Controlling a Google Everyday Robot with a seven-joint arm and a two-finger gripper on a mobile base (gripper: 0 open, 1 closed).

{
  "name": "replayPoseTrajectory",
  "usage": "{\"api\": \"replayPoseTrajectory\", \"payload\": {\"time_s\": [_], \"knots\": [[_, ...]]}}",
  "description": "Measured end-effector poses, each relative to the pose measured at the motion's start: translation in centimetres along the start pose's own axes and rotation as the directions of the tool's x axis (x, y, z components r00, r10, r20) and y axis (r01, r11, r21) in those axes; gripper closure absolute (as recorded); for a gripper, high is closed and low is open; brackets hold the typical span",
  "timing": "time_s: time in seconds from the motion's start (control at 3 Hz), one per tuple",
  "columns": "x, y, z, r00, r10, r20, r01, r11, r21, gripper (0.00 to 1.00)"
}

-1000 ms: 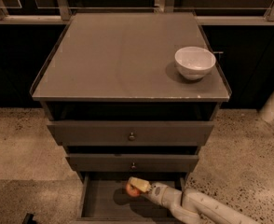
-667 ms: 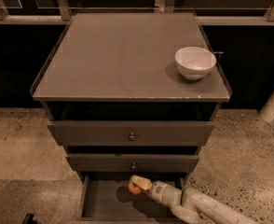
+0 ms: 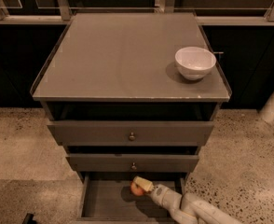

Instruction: Place apple into bottom drawer

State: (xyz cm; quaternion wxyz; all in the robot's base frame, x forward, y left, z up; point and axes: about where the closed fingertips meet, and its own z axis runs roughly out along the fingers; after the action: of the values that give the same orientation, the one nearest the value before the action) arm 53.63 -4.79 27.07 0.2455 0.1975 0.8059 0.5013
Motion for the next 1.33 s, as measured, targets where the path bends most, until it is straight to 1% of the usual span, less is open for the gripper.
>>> {"api": "replayPoseTrajectory", "payload": {"time_s": [0.33,0.67,1.0,1.33], "knots": [[0.1,-1.2,0.3,1.0,0.005,0.012,-0.005,0.9989,0.048,1.0],[0.5,-1.9,0.8,0.999,-0.03,0.012,0.029,0.9941,0.104,1.0],[0.9,-2.3,1.2,0.996,-0.085,0.014,0.082,0.9848,0.153,1.0],[1.1,-2.8,1.6,0.994,-0.108,-0.002,0.106,0.9731,0.204,0.81]]}}
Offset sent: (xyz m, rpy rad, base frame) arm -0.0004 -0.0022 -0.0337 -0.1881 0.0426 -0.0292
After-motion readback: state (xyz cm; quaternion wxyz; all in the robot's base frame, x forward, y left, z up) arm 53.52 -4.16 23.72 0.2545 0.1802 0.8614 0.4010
